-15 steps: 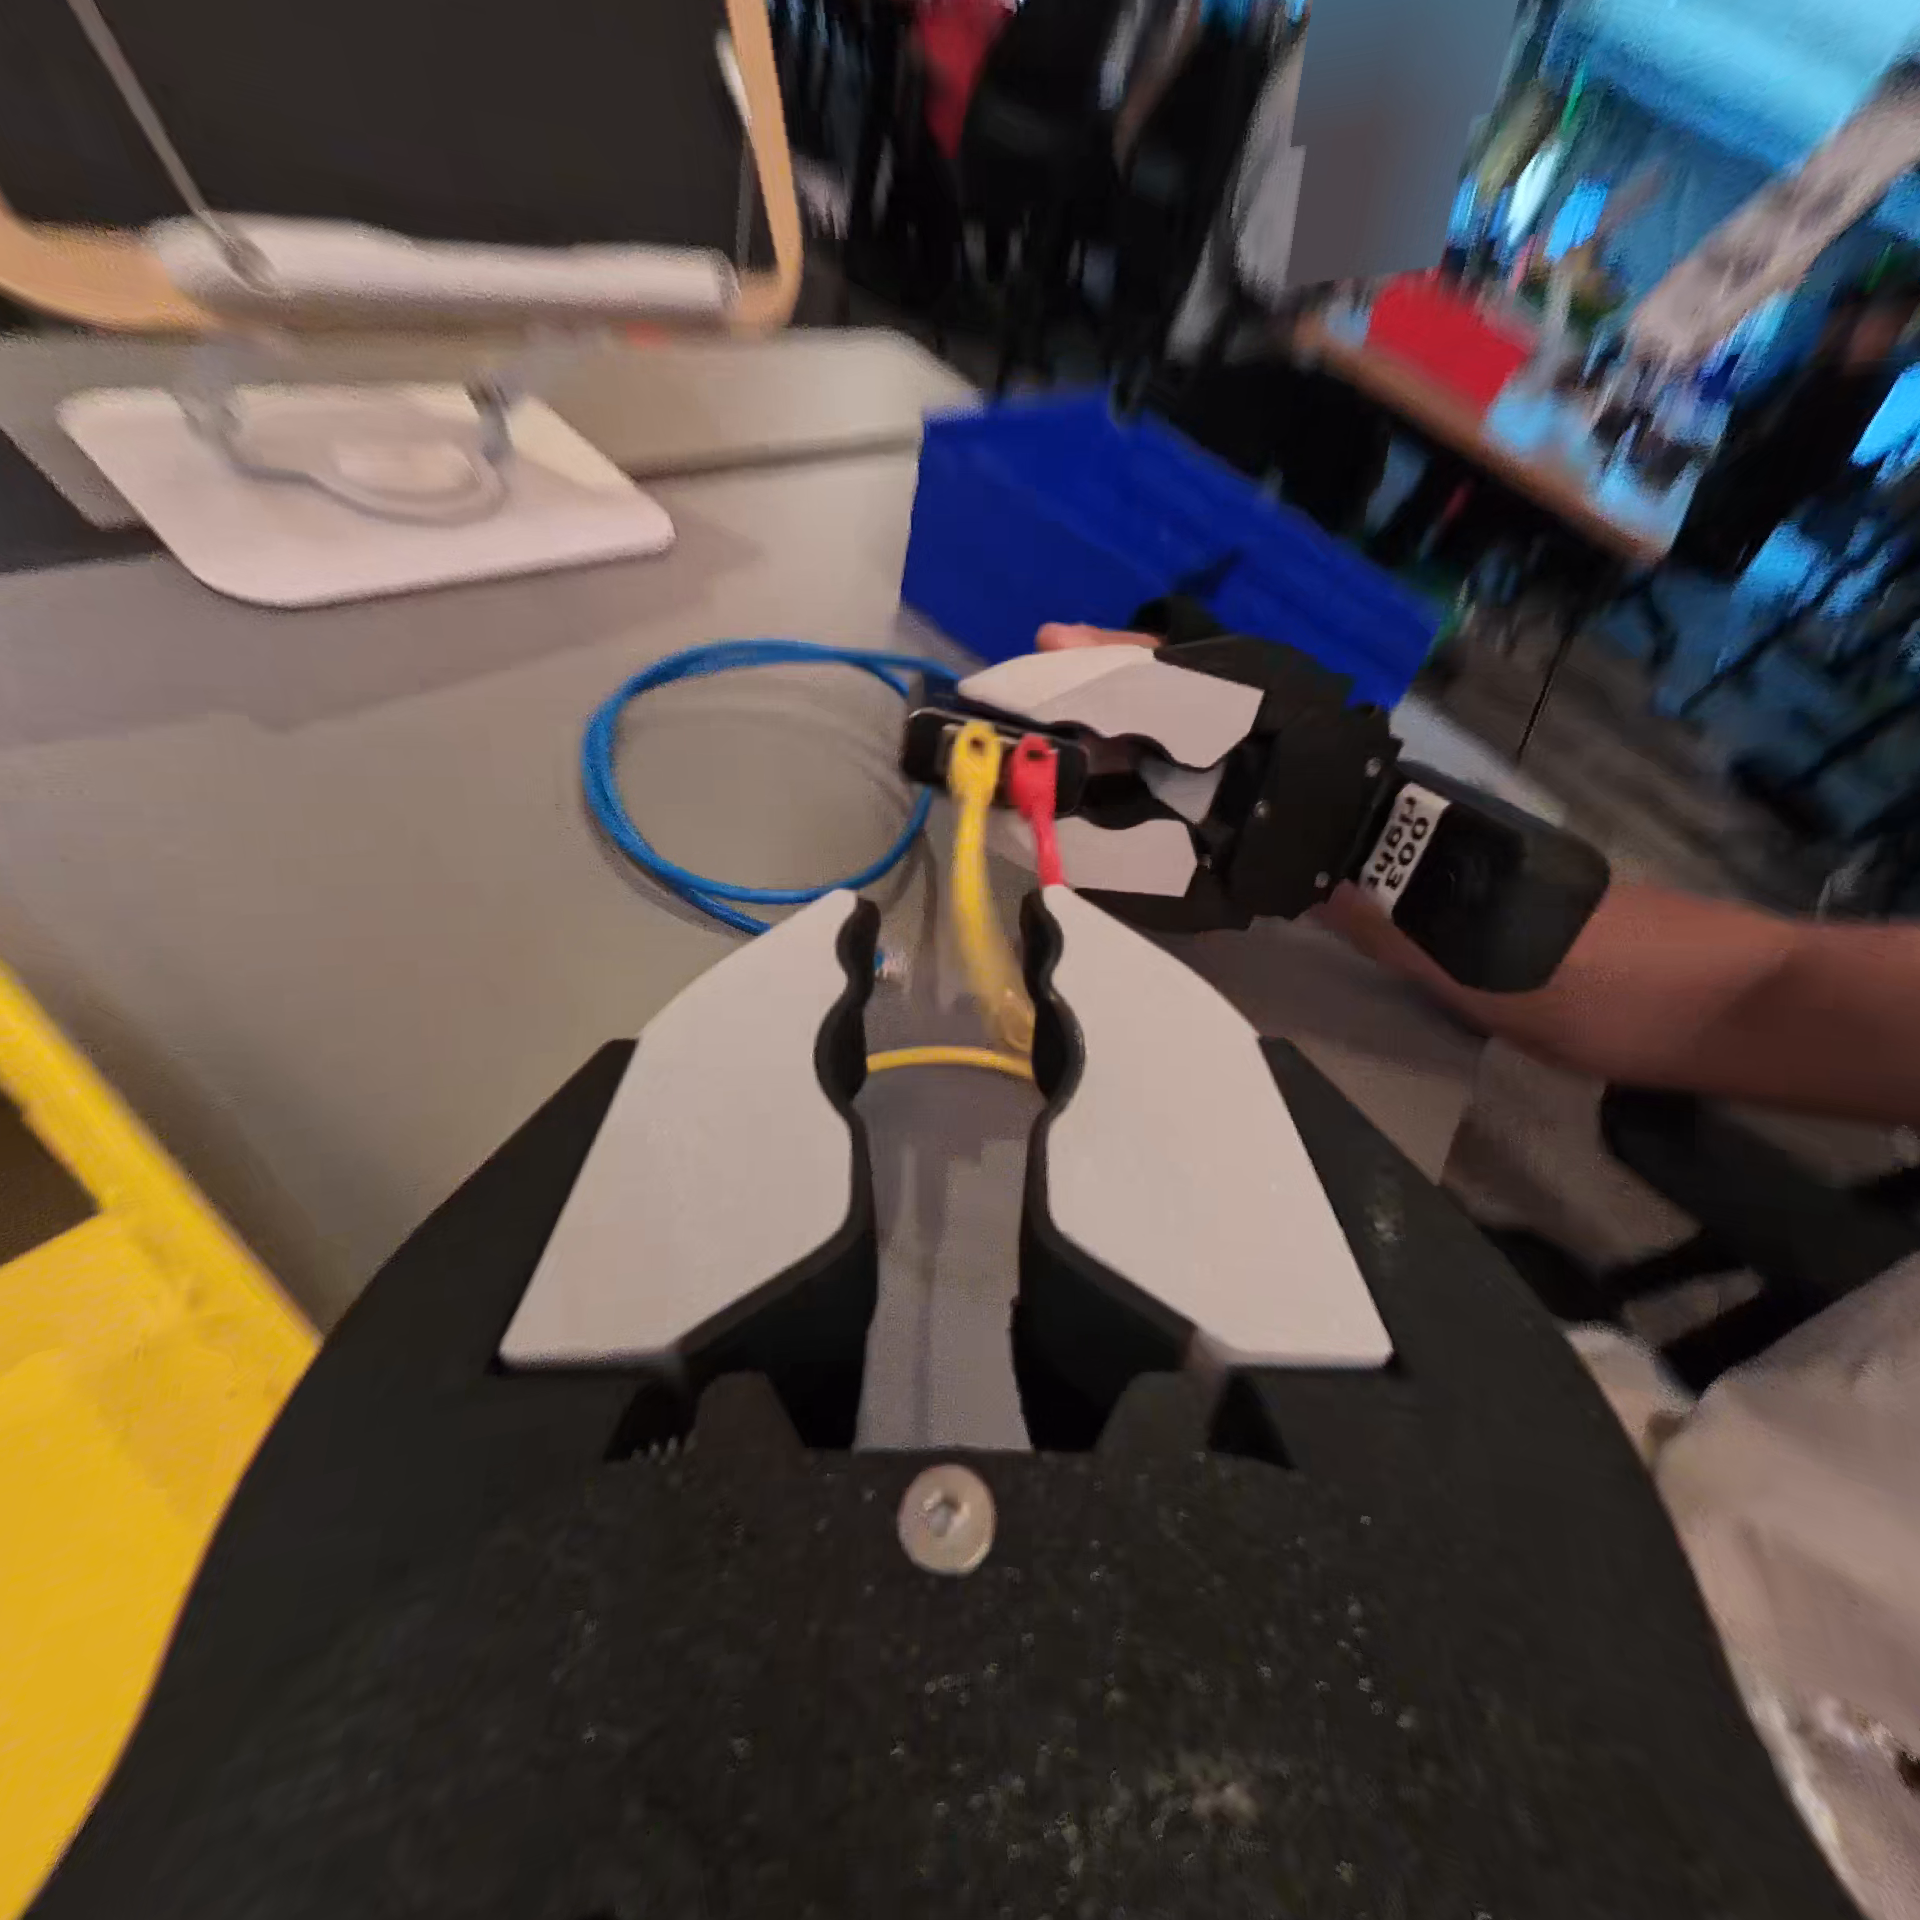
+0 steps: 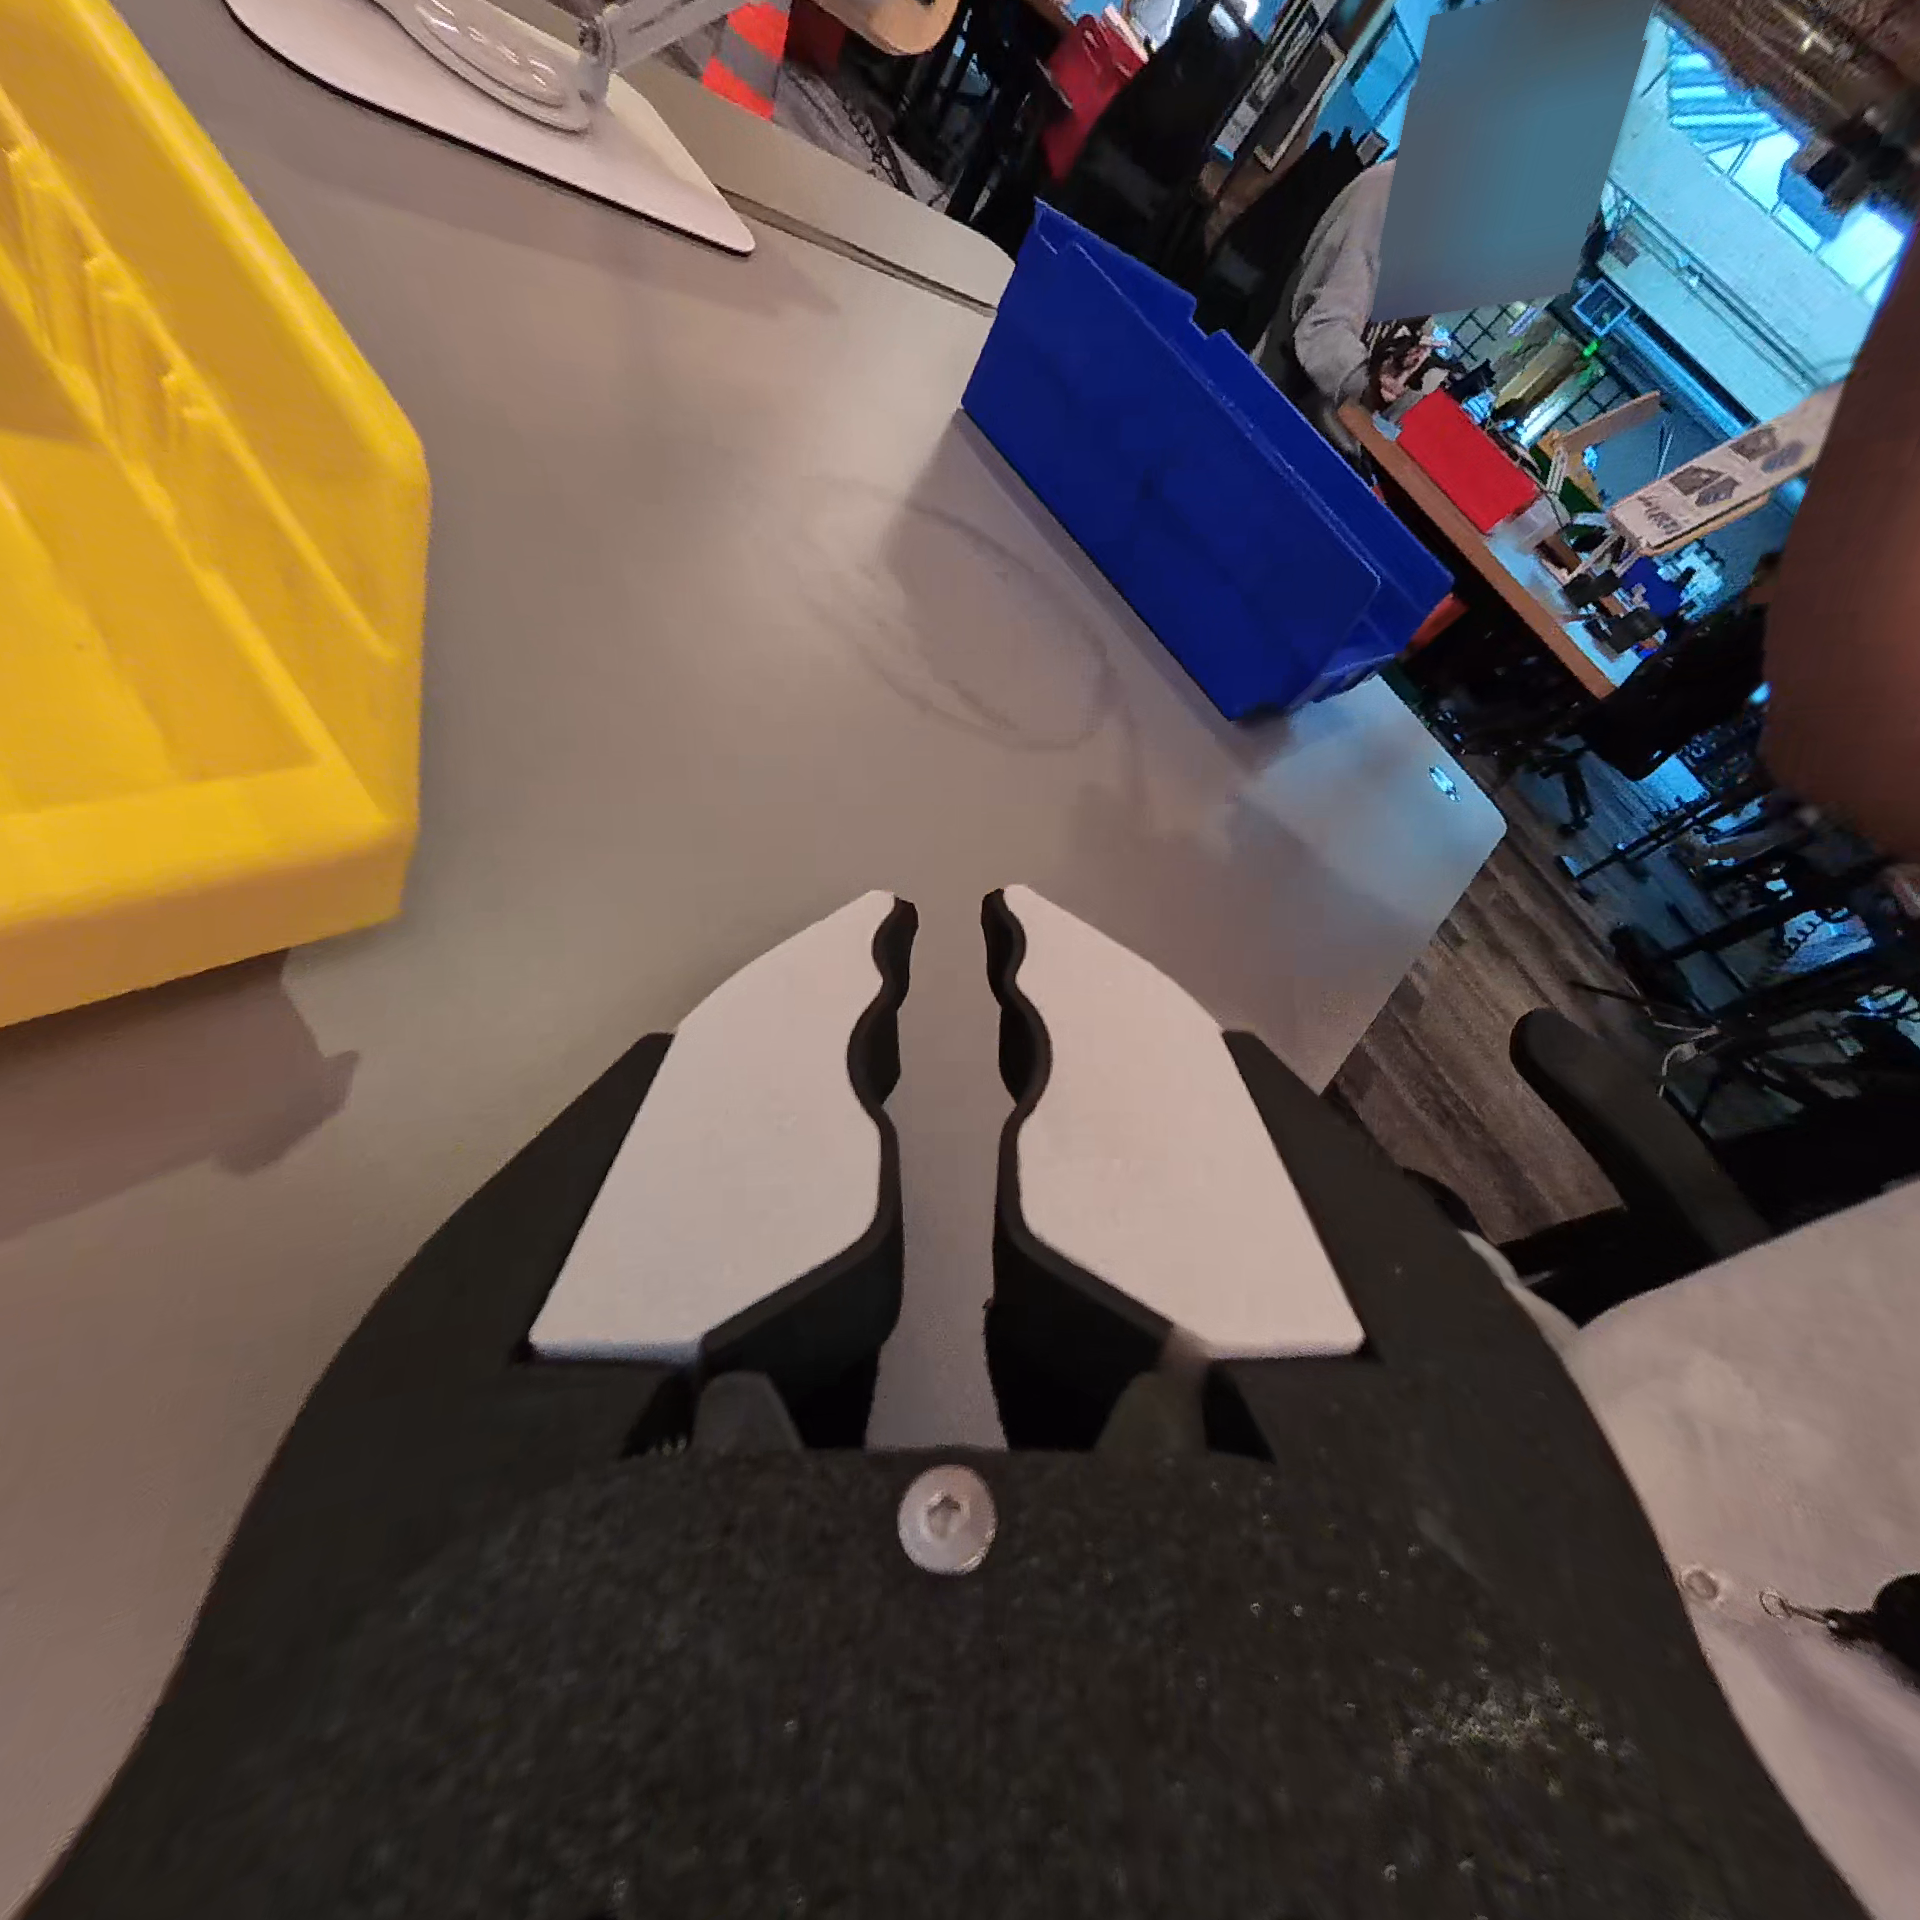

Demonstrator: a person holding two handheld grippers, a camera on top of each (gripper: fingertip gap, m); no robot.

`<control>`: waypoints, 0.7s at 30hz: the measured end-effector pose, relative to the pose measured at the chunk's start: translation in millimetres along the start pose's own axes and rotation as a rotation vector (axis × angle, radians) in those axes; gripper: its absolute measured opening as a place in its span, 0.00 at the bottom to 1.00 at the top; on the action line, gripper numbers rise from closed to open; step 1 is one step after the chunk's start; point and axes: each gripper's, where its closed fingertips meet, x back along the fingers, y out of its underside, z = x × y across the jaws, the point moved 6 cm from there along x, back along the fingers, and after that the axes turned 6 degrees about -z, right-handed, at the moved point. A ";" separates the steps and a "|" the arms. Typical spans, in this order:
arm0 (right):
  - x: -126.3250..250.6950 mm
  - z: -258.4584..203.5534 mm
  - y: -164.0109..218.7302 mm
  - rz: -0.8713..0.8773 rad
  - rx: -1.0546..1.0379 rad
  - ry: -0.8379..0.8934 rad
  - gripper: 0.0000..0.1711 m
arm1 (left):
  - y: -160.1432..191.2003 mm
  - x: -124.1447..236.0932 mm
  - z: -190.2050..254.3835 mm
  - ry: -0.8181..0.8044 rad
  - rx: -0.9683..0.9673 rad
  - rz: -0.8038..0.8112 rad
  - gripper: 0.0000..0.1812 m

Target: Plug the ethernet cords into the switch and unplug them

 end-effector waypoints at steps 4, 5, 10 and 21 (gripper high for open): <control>6.4 54.9 24.3 -0.134 -0.111 -0.012 0.14 | 2.2 0.4 3.2 -0.027 -0.060 -0.032 0.07; 8.8 64.2 33.4 -0.169 -0.147 -0.029 0.14 | 3.0 -0.4 4.3 -0.029 -0.071 -0.042 0.07; 14.5 86.8 85.7 -0.295 -0.398 -0.175 0.14 | 7.8 -7.5 8.0 -0.009 -0.079 -0.085 0.07; -3.2 45.2 282.7 -0.601 -0.747 -0.401 0.14 | 13.1 -11.5 8.4 -0.044 -0.127 -0.140 0.06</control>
